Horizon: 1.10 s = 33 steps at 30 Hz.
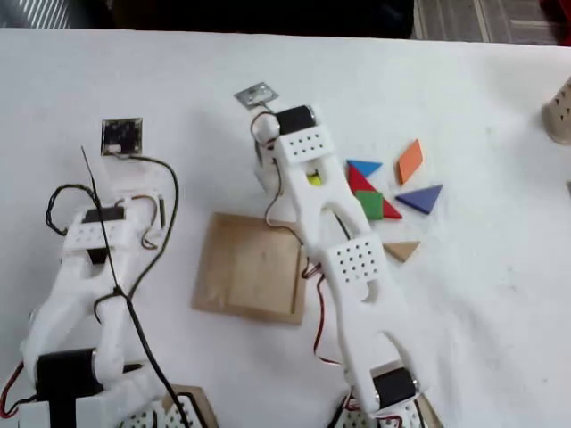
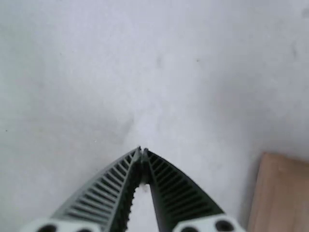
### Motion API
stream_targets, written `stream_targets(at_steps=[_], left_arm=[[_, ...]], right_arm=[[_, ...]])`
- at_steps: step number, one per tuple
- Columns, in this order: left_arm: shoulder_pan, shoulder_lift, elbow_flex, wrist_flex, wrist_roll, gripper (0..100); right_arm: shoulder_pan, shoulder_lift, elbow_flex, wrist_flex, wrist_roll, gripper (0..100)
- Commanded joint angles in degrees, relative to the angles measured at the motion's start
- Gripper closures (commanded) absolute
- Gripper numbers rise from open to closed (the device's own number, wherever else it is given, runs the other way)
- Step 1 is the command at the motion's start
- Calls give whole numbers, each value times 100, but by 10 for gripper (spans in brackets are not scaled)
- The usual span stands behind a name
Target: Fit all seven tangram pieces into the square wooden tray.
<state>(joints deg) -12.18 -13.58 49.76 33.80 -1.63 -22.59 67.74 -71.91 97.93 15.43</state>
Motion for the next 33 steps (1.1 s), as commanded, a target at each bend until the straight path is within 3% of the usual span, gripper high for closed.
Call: stream_targets(at_steps=[1,19,33], left_arm=[[-57,-286,-185,-141,-62,976],[-57,-286,-176,-123,-62,976],[-57,-286,-176,-114,-62,976]], right_arm=[[286,92,0,13,70,725],[312,119,0,22,79,727],[593,136,44,-13,79,899]])
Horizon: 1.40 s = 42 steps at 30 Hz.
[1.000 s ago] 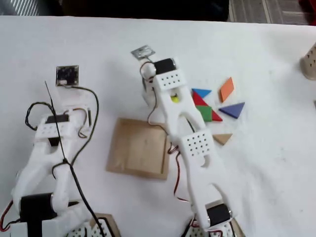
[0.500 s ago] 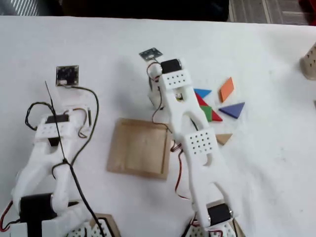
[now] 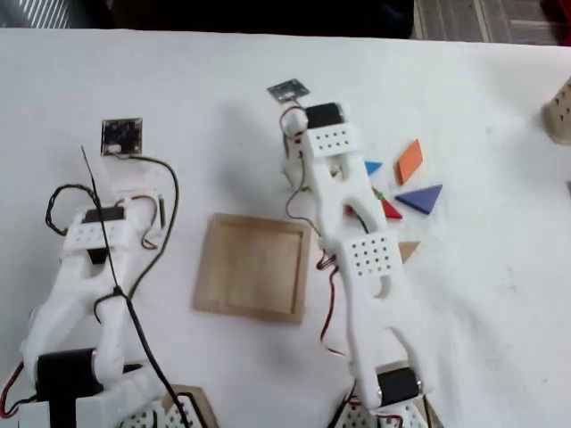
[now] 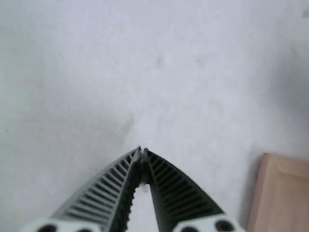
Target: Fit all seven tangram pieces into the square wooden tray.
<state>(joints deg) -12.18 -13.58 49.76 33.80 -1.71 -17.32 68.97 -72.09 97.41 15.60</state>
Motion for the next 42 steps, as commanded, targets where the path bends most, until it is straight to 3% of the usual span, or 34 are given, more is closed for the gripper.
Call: stream_targets(at_steps=[1,5,17,21,24,31,35,42], left_arm=[[-57,-286,-176,-114,-53,976],[-57,-286,-176,-123,-53,976],[-57,-286,-185,-141,-53,976],[-57,-286,-193,-141,-53,976],[-57,-286,-193,-141,-53,976],[-57,-286,-193,-141,-53,976],[-57,-286,-193,-141,-53,976],[-57,-286,-202,-141,-53,976]], right_arm=[[92,13,62,40,62,906],[189,-40,18,57,62,964],[259,-804,79,154,246,971],[215,-1358,79,136,-343,950],[189,-1446,18,84,-721,861],[-207,-1086,62,-936,-2514,655],[-497,-602,18,-1393,-3262,652],[-497,-382,62,-1411,-3270,652]])
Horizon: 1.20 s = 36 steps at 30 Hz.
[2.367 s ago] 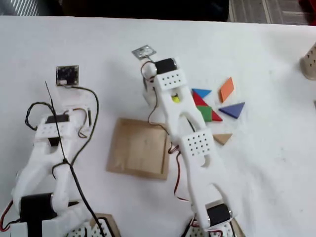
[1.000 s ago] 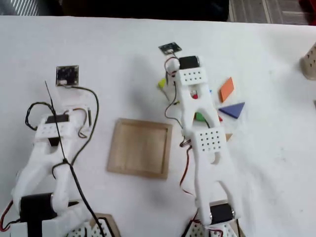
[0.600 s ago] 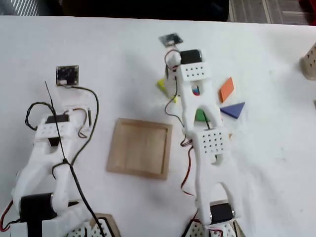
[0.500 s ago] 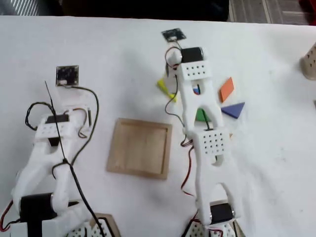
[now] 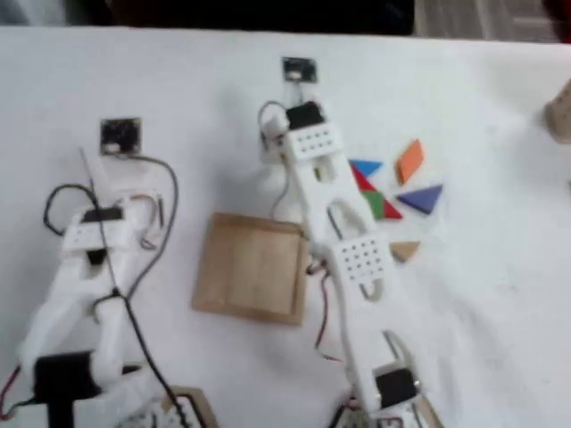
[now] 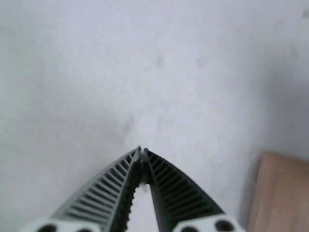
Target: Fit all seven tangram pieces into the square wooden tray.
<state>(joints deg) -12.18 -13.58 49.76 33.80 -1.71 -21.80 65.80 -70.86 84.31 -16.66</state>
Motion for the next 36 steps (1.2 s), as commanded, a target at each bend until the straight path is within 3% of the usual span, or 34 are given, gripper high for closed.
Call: stream_targets(at_steps=[1,5,10,12,20,28,34,36], left_arm=[[-57,-286,-202,-141,-53,976],[-66,-295,-185,-141,-53,976],[-66,-295,-185,-141,-53,976],[-66,-295,-185,-141,-53,976],[-66,-295,-176,-141,-53,976],[-66,-295,-176,-141,-53,976],[-66,-295,-176,-141,-53,976],[-66,-295,-176,-141,-53,976]], right_arm=[[-31,13,-62,-110,-44,652],[198,470,-114,-119,-35,684],[426,629,-404,-92,-35,936],[479,629,-413,-92,-35,986],[558,576,-457,365,-35,981],[514,312,-1108,1464,536,981],[866,-268,-1565,1411,923,981],[875,-321,-1670,1174,1398,979]])
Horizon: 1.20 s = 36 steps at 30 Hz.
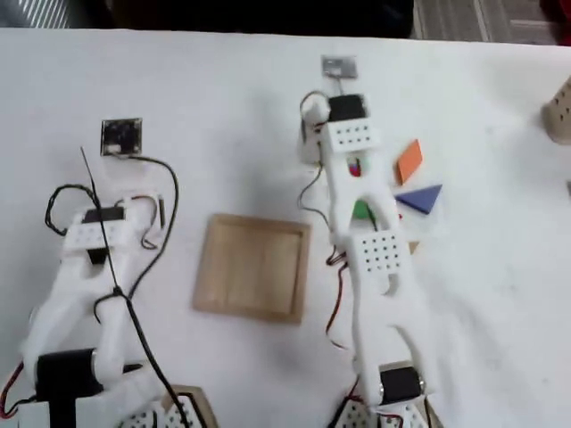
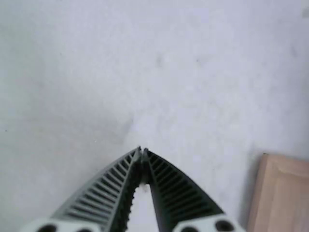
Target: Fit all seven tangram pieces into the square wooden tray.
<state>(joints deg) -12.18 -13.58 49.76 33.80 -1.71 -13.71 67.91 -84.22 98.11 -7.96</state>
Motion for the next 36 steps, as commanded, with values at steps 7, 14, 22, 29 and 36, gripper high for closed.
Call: stream_targets(at_steps=[7,14,22,29,36], left_arm=[[-66,-286,-176,-141,-53,976],[-57,-286,-176,-141,-53,976],[-57,-286,-176,-141,-53,976],[-57,-286,-176,-141,-53,976],[-57,-286,-176,-141,-53,976]], right_arm=[[251,171,-352,-2141,2927,979],[549,1191,-404,-2958,3191,980],[532,813,-413,-382,3464,981],[585,708,-264,92,3780,981],[400,48,941,110,3754,981]])
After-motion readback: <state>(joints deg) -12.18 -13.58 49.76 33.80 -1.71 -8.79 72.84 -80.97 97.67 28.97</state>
